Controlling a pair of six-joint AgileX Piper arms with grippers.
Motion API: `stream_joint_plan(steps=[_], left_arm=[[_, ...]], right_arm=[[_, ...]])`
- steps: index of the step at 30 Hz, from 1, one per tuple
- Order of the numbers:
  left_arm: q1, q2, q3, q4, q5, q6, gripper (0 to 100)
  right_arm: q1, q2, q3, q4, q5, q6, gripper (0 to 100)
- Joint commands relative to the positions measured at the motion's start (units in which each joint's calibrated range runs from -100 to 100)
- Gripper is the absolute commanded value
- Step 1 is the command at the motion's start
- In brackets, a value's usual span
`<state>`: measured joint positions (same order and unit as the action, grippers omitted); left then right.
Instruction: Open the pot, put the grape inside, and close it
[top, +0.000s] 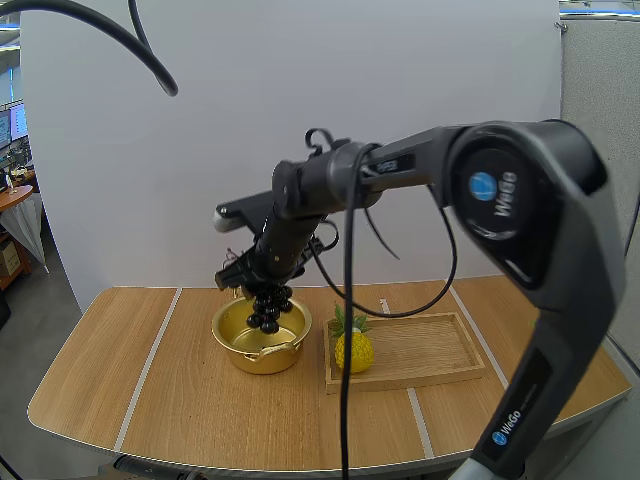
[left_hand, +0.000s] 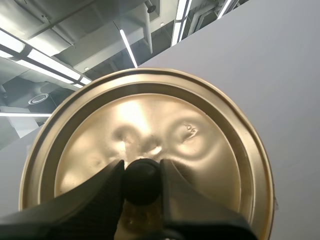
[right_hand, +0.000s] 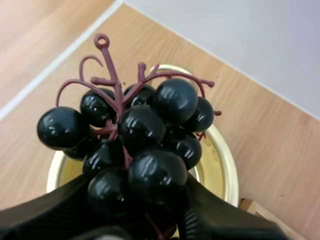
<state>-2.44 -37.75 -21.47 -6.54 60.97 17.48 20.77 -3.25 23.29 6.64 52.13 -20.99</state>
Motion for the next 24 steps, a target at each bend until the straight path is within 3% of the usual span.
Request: stream_joint_plan(steps=[1,18,23,24], left_arm=[[-0.19,-0.26,-0.30,0.43,-1.91,-0.26,0],[-0.19,-0.26,-0.30,0.43,-1.91,-0.26,0],[-0.19,-0.26,-0.30,0.43,-1.91,-0.26,0],[-0.19,-0.26,-0.30,0.43,-1.91,-0.26,0]], right_arm=[[0.08,3.77,-0.51,-0.41,-3.29,-0.36,0],[0.08,13.37,-1.98,-0.15,-6.53,-0.36,0],[0.08,13.42,-2.01,1.22,-4.50,-3.04,0],[0.08,13.42,-2.01,1.22,-4.02,-3.03,13]])
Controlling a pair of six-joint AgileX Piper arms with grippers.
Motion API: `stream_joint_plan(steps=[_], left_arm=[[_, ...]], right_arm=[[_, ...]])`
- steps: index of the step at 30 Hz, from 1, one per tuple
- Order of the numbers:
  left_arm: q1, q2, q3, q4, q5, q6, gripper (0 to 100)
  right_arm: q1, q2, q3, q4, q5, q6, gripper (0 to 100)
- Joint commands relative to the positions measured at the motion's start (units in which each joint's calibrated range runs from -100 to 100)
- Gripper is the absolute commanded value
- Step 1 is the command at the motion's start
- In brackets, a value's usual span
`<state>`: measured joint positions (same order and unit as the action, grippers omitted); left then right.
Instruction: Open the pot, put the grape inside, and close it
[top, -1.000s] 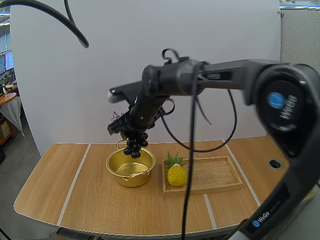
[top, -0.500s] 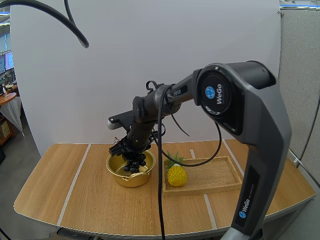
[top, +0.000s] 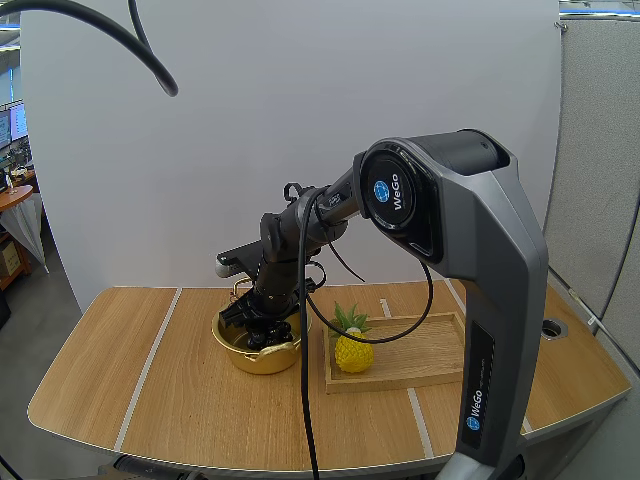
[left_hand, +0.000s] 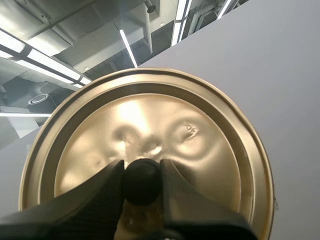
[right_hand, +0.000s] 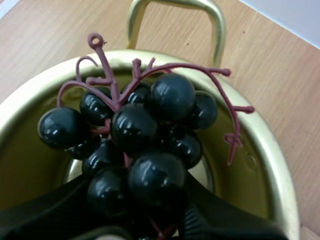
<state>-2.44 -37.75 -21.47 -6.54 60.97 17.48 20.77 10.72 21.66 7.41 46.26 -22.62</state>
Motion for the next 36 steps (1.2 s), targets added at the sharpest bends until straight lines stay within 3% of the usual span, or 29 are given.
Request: stream_joint_plan(steps=[1,4,14,36], left_arm=[[-0.19,-0.26,-0.30,0.43,-1.91,-0.26,0],[-0.19,-0.26,-0.30,0.43,-1.91,-0.26,0],[-0.19,-0.26,-0.30,0.43,-1.91,-0.26,0],[-0.19,-0.26,-0.30,0.43,-1.91,-0.26,0]], right_arm=[[0.08,-0.54,-0.38,0.44,2.00,-1.40,30],[0.08,-0.54,-0.38,0.95,2.62,-1.12,100],[0.08,-7.64,-0.38,1.32,4.67,-0.88,100],[0.08,-53.10,1.87,-0.56,28.26,-0.46,100]])
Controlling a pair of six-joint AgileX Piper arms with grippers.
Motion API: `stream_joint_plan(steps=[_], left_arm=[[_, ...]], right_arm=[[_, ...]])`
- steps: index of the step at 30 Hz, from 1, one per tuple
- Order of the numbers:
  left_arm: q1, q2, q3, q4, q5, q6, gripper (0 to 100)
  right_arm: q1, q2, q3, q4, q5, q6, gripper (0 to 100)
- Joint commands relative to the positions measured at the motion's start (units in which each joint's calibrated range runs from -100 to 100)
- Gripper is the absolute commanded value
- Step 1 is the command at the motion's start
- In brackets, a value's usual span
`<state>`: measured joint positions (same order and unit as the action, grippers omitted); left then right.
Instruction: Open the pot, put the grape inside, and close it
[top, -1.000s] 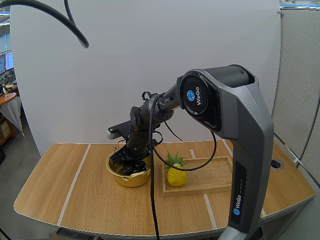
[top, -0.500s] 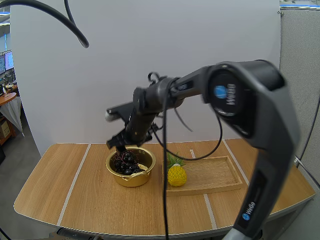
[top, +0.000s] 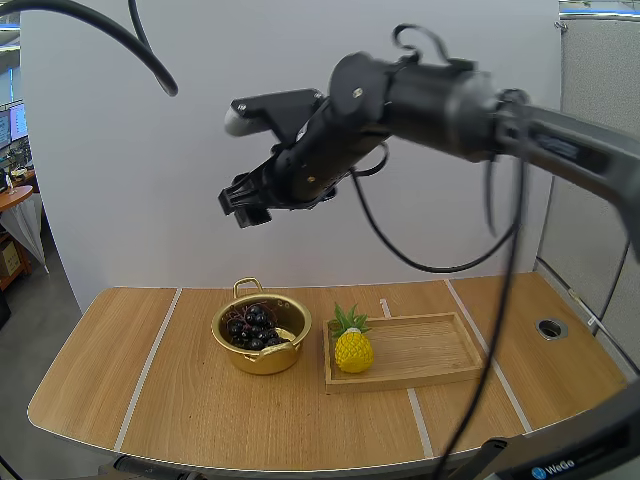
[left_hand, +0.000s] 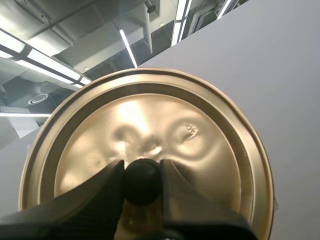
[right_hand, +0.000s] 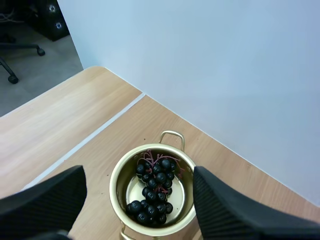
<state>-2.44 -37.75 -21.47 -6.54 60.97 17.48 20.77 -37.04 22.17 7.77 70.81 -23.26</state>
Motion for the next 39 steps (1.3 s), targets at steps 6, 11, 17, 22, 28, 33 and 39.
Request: stream_joint_plan(steps=[6,11,17,22,28,33,39], left_arm=[[-0.19,-0.26,-0.30,0.43,-1.91,-0.26,0],[-0.19,-0.26,-0.30,0.43,-1.91,-0.26,0],[-0.19,-0.26,-0.30,0.43,-1.91,-0.26,0],[-0.19,-0.26,-0.30,0.43,-1.91,-0.26,0],[-0.19,-0.26,-0.30,0.43,-1.91,-0.26,0],[-0.19,-0.26,-0.30,0.43,-1.91,-0.26,0],[-0.19,-0.26,-0.30,0.43,-1.91,-0.26,0]], right_arm=[[0.08,-18.04,6.26,-2.52,9.23,2.19,100],[0.08,-29.05,9.55,-3.74,14.45,4.08,100],[0.08,-39.59,12.85,-4.13,23.38,4.97,100],[0.08,-46.97,16.67,-4.17,27.94,5.18,100],[-0.97,-52.86,21.13,-4.53,29.19,5.18,100],[-1.75,-56.94,24.26,-4.53,29.19,5.18,100],[-3.13,-61.80,28.10,-4.94,29.19,5.18,100]])
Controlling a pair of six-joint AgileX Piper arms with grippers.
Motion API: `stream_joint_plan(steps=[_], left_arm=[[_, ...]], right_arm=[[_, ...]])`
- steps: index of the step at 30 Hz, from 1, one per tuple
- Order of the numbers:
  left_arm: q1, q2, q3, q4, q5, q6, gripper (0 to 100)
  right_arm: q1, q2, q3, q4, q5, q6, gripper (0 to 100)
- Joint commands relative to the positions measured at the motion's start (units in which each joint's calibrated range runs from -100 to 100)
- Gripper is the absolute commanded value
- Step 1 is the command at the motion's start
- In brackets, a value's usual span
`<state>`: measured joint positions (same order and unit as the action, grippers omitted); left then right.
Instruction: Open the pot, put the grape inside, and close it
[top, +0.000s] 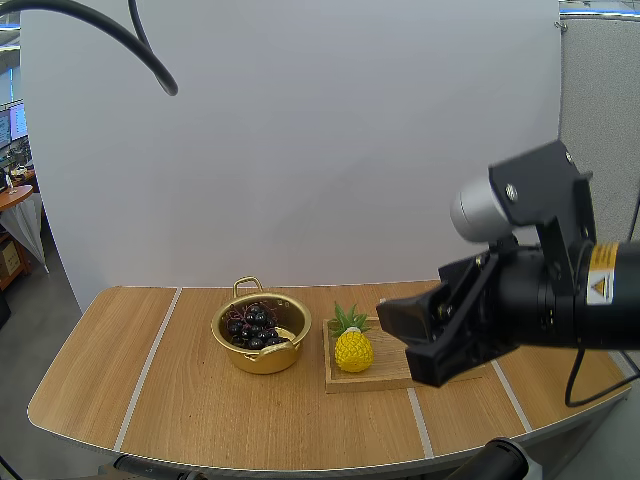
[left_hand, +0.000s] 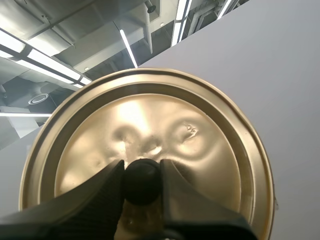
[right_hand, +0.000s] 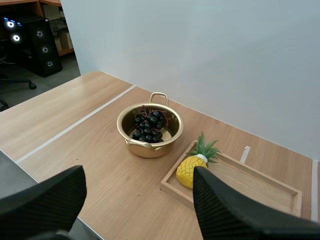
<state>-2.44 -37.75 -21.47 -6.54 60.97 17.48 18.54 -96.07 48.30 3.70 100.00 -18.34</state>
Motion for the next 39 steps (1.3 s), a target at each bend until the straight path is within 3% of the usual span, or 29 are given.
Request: stream_joint_plan(steps=[1,12,13,16,17,39], left_arm=[[-0.19,-0.26,-0.30,0.43,-1.91,-0.26,0],[-0.19,-0.26,-0.30,0.43,-1.91,-0.26,0],[-0.19,-0.26,-0.30,0.43,-1.91,-0.26,0],[-0.19,-0.26,-0.30,0.43,-1.91,-0.26,0],[-0.19,-0.26,-0.30,0.43,-1.91,-0.26,0],[-0.19,-0.26,-0.30,0.43,-1.91,-0.26,0]], right_arm=[[-1.07,-3.15,2.53,-0.99,0.00,0.26,100],[-2.82,-3.51,6.41,-4.23,0.00,2.29,100],[-2.82,-3.51,6.41,-4.81,0.00,2.39,93],[-2.82,-3.51,6.41,-4.56,0.00,2.39,16],[-2.82,-3.51,6.41,-4.43,0.00,2.39,0],[-2.82,-3.51,6.41,-4.43,0.00,2.56,0]])
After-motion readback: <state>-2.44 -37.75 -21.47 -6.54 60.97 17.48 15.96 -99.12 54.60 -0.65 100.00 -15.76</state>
